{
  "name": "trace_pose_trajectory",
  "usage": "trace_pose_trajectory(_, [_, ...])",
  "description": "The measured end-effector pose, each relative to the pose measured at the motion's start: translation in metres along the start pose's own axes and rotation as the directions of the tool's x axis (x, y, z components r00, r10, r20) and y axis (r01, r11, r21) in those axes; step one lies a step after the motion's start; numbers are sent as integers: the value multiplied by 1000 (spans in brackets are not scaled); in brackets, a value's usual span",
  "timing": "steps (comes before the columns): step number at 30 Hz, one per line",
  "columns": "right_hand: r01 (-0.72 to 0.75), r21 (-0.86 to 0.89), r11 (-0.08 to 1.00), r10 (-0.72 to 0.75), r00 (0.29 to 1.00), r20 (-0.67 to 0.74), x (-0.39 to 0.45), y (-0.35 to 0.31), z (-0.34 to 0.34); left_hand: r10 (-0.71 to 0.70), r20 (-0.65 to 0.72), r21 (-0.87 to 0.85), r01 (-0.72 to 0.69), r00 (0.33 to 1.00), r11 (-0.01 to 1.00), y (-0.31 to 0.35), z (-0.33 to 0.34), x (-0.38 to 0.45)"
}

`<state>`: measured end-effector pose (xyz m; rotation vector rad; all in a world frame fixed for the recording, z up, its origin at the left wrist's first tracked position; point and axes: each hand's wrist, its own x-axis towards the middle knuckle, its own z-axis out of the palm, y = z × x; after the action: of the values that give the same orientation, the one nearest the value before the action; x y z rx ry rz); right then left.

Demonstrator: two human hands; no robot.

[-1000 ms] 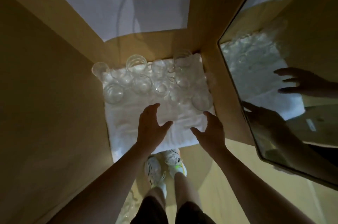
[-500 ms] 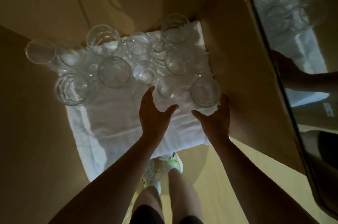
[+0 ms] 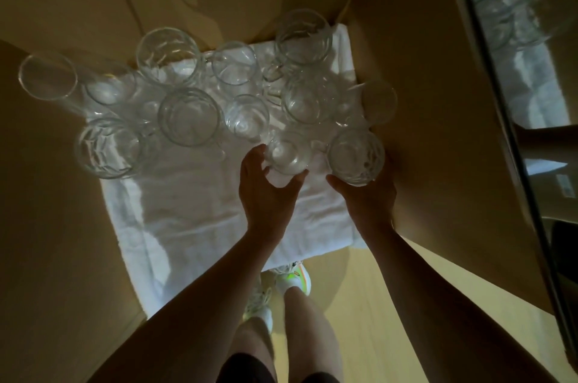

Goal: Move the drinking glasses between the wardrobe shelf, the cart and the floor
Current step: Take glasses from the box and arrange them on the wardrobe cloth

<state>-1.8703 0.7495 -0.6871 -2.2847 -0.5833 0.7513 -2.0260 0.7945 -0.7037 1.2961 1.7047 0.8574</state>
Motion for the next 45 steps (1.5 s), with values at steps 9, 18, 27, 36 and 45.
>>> trace_pose_trajectory(9, [-73,-36,997,77,988,134,-30,9,-25,-46,65,108,39,997,993,7,-42,-35])
trace_pose_trajectory(18, [-28,-45,999,37,977,210,-75,-11,-49,-85,28,170,79,996,982,38,-101,-58])
trace_pose_trajectory(27, [52,13,999,-53,965,258,-105,-63,-73,18,-49,206,-7,999,978,90,-159,-65])
trace_pose_trajectory(36, [104,218,970,-181,911,371,-131,-178,-102,130,-115,140,-114,985,984,195,-225,-53])
trace_pose_trajectory(45, [214,602,769,-517,762,391,-157,-316,-150,232,-313,58,-225,921,973,309,-296,-48])
